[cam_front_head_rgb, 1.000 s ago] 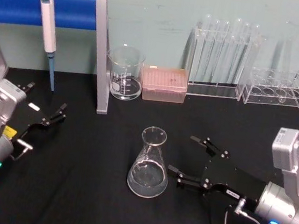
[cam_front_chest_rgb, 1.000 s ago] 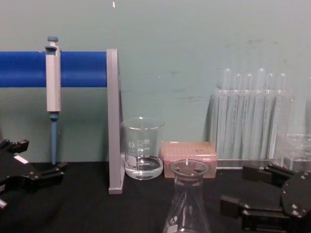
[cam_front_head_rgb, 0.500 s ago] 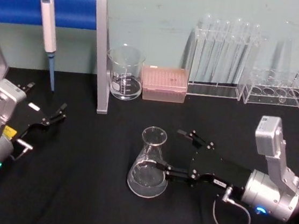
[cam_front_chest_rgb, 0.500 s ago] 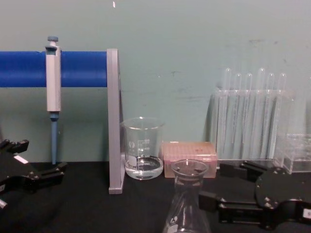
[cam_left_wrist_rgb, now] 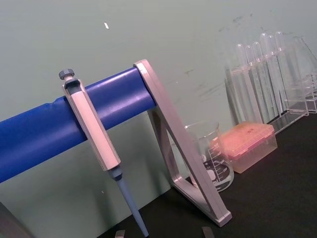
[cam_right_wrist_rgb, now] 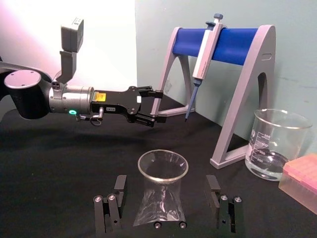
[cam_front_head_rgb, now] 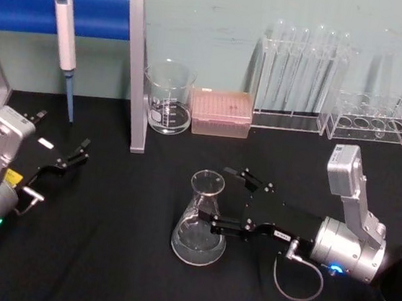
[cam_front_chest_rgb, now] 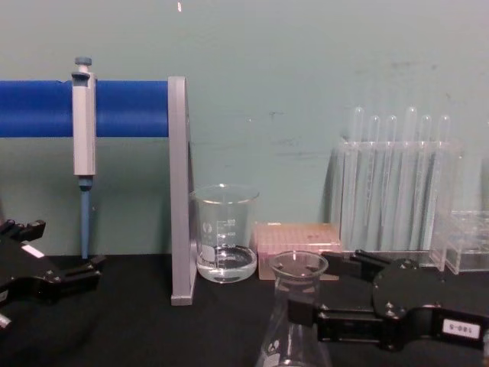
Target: Grasp the erlenmeyer flask with one hand, shake it three times, then place it back.
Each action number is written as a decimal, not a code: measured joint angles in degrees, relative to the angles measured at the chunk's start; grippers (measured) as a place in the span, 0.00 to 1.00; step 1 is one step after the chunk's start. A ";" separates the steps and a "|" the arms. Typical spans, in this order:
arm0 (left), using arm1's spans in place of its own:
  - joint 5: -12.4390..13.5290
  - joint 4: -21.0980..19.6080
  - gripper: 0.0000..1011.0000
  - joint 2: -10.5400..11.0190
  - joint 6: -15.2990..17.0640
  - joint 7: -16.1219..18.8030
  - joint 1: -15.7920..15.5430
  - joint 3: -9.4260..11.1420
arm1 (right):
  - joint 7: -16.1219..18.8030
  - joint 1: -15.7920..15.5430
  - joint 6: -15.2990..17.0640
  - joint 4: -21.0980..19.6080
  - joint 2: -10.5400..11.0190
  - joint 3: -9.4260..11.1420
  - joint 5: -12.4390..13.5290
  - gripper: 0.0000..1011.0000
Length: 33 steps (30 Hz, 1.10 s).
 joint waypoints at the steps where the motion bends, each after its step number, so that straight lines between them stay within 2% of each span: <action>1: 0.00 0.00 0.99 0.00 0.00 0.00 0.00 0.00 | 0.16 0.34 -0.10 0.39 -0.21 -0.18 0.10 0.99; 17: 0.00 0.00 0.99 0.00 0.00 0.00 0.00 0.00 | 1.22 2.65 -0.38 3.55 -1.97 -1.86 0.84 0.99; 33: 0.00 0.00 0.99 0.00 0.00 0.00 0.00 0.00 | 1.88 4.05 -0.34 5.27 -2.61 -2.82 1.03 0.99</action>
